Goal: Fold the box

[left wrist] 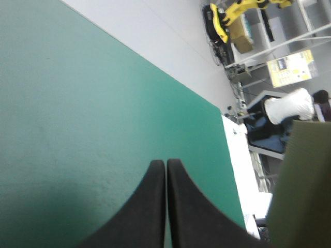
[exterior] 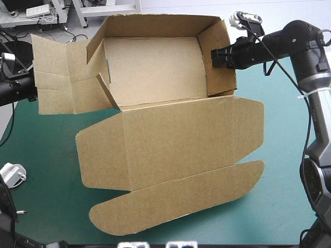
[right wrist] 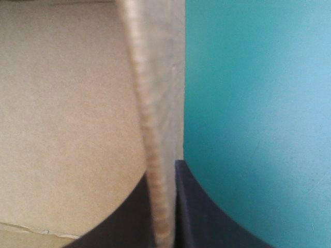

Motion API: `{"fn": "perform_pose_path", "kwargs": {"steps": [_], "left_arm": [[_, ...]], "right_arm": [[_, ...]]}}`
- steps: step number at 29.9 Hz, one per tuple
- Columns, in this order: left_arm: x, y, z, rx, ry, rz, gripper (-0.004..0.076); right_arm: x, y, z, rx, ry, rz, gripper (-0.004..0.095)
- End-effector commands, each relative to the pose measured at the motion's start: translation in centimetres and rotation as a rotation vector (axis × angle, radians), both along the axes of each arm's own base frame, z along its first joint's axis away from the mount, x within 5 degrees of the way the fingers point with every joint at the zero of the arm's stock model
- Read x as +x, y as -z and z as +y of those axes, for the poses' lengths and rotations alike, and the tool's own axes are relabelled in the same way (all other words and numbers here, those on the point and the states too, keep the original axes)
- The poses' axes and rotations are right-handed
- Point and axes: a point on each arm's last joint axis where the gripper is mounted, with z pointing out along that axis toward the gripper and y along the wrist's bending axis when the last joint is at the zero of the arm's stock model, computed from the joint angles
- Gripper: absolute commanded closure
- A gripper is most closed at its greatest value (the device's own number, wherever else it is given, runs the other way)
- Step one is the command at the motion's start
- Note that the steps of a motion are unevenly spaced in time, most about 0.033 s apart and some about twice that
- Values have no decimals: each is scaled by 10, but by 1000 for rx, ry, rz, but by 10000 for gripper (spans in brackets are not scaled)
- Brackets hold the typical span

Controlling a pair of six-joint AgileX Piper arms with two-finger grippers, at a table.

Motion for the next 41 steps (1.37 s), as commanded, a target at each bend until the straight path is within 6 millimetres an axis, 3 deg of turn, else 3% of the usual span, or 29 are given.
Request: {"fn": "perform_pose_path", "kwargs": {"steps": [1,8,13,18,26,41], "left_arm": [[-15,-38,-37,-66,155,-137,727],[-18,-44,-70,-59,256,-149,733],[-28,-54,-75,-46,259,-183,734],[-41,-66,-84,-19,282,-223,734],[-45,-67,-102,-6,341,-227,734],[-47,-67,-124,-11,419,-226,734]], "right_arm": [[-14,-28,5,76,-11,-92,926],[-9,-27,7,52,29,-133,926],[-5,-22,3,6,61,-126,926],[-1,-20,18,1,59,-159,926],[-2,-18,44,-45,67,-216,926],[10,-6,47,-43,90,-189,926]]}}
